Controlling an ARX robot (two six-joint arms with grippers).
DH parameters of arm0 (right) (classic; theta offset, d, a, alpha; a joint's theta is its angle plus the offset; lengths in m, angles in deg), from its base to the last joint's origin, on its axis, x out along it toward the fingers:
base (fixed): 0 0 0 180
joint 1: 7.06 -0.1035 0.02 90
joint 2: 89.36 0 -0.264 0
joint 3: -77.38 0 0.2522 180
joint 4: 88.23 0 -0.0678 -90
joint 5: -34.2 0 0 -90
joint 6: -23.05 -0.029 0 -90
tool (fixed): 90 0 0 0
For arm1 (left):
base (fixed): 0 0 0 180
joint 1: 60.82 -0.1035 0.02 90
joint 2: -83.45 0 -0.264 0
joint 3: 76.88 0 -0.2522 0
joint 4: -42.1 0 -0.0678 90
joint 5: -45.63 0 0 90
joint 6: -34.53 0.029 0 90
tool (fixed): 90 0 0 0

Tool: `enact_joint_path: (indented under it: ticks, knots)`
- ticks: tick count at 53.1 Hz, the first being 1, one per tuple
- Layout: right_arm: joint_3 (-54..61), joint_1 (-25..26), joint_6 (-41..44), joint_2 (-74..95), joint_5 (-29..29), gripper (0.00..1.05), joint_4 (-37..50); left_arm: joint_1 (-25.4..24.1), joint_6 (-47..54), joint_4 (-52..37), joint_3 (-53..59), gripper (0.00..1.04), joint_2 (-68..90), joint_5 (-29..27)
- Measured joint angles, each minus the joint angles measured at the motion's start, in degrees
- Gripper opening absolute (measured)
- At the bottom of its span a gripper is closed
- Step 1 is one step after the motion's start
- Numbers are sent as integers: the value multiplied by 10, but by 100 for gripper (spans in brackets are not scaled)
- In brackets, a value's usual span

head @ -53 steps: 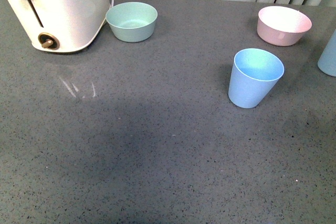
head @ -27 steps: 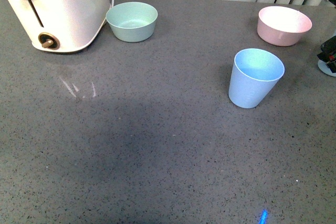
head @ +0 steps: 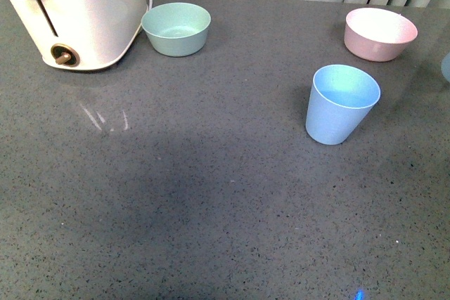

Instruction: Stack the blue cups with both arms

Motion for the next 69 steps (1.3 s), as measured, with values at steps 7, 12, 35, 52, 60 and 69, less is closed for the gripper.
enact_joint_path:
  ticks: [7, 12, 35, 52, 60, 69]
  knots:
    - [12, 0, 21, -80, -48, 2, -54, 0, 0, 0, 0, 96, 0, 0]
    - [19, -20, 32, -145, -85, 2, -104, 0, 0, 0, 0, 96, 0, 0]
    - [71, -183, 49, -220, -103, 2, -184, 0, 0, 0, 0, 96, 0, 0]
    - [73, -215, 42, -176, -93, 2, -167, 0, 0, 0, 0, 96, 0, 0]
    - [73, -221, 33, -165, -85, 3, -143, 0, 0, 0, 0, 96, 0, 0]
    - [76, -216, 35, -166, -67, 33, -124, 0, 0, 0, 0, 96, 0, 0]
